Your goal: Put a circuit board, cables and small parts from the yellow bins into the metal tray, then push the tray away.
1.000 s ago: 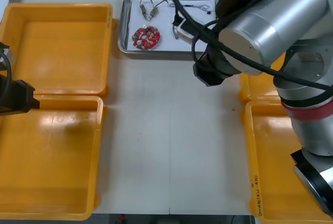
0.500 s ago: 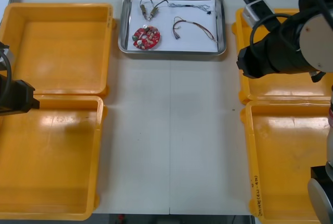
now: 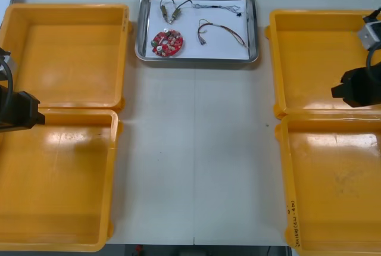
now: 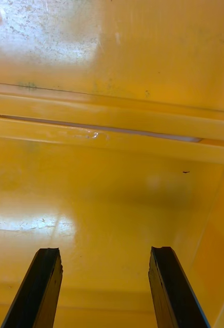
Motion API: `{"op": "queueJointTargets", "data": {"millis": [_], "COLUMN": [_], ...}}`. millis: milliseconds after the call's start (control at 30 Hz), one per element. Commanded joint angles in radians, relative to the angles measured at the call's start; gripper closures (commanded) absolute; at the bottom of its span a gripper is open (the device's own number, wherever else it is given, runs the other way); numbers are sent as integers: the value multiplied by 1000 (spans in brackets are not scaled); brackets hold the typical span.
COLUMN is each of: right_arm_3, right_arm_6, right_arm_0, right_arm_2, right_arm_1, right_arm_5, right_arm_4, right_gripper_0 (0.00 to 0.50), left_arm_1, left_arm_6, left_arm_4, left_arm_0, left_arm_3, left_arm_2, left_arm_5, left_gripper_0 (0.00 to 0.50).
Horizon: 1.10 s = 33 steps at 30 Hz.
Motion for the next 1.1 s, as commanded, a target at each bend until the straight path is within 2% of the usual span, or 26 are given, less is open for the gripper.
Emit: {"op": "queueJointTargets", "data": {"millis": [33, 233, 467, 1100], "right_arm_3": [-34, -34, -34, -34], "right_arm_6": [-41, -54, -78, -81], "right_arm_0": [91, 160, 211, 226], "right_arm_2": [-99, -147, -167, -150], "right_arm_1": [-84, -110, -110, -110], "right_arm_5": [3, 3, 3, 3], "right_arm_4": [-60, -78, -81, -98], "right_gripper_0": [0, 0, 0, 0], "left_arm_1": [42, 42, 42, 42], "left_arm_6": [-84, -84, -84, -84], "left_arm_4": [-9, -9, -9, -9], "left_arm_0": [13, 13, 13, 13], "left_arm_3": [-32, -32, -32, -32], "left_arm_2": [27, 27, 27, 27], "left_arm_5": [6, 6, 6, 6], "left_gripper_0": [0, 0, 0, 0]}}
